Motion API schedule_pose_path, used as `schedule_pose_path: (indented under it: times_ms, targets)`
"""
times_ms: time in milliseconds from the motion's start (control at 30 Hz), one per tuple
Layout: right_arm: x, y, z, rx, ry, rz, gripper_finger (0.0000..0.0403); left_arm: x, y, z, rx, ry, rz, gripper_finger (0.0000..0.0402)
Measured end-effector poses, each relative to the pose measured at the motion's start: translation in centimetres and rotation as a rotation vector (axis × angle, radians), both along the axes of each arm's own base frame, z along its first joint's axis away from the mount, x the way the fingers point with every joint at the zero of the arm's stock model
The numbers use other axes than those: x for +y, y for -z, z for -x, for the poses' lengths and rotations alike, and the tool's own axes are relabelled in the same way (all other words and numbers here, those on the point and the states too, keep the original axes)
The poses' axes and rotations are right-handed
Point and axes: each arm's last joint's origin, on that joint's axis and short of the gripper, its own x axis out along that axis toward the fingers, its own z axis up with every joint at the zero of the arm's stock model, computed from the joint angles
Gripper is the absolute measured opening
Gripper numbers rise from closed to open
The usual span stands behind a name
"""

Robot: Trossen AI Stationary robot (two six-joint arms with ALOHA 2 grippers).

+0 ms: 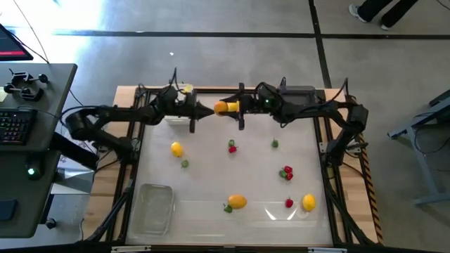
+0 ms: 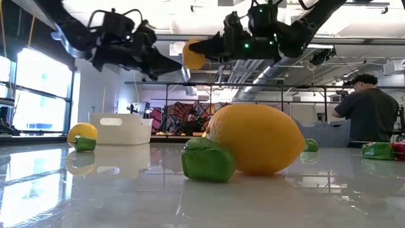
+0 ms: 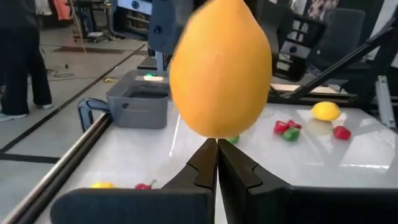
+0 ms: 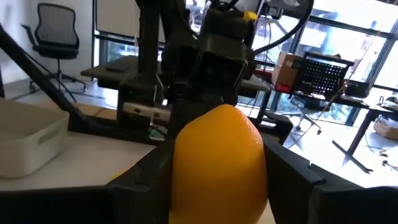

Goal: Sort produce into baskets
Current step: Put the lemon into the white bin

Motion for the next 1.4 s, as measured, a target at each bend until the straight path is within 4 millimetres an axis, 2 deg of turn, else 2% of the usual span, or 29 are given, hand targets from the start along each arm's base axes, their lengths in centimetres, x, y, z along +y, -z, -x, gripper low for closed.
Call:
schedule_pose_path:
  times_ms: [167,333,567,700,933,1200,1400]
  targets:
    - [-1.1,-0.1,0.5,-0.004,-0.014,-0.024,0.0178,0.6,-0.1,-1.1,0.007,0.01,-0.035,0.004]
    - [-1.2,0.0,0.6,0.006,-0.014,-0.028,0.0178,0.3,0.0,-1.4,0.016,0.018,-0.005,0.0111]
    - [0.7,-0.1,-0.3,-0.005,0.014,-0.006,0.0182,-0.5,0.0,-1.9,0.02,-0.013,0.017,0.0218]
    - [1.9,-0.2,-0.8,-0.01,0.063,0.035,0.0182,-0.6,-0.4,-1.7,0.013,-0.027,0.002,0.0254]
    - [3.4,-0.2,-1.3,-0.009,0.099,0.062,0.0181,-1.3,-1.0,-1.8,-0.022,0.068,-0.005,0.026]
    - [3.6,-0.2,-1.4,-0.012,0.112,0.053,0.0182,-1.6,-1.0,-2.0,-0.021,0.078,-0.011,0.0236]
    - [3.5,-0.1,-1.4,0.001,0.129,0.025,0.0223,-1.6,-1.0,-2.0,-0.017,0.072,-0.009,0.0208]
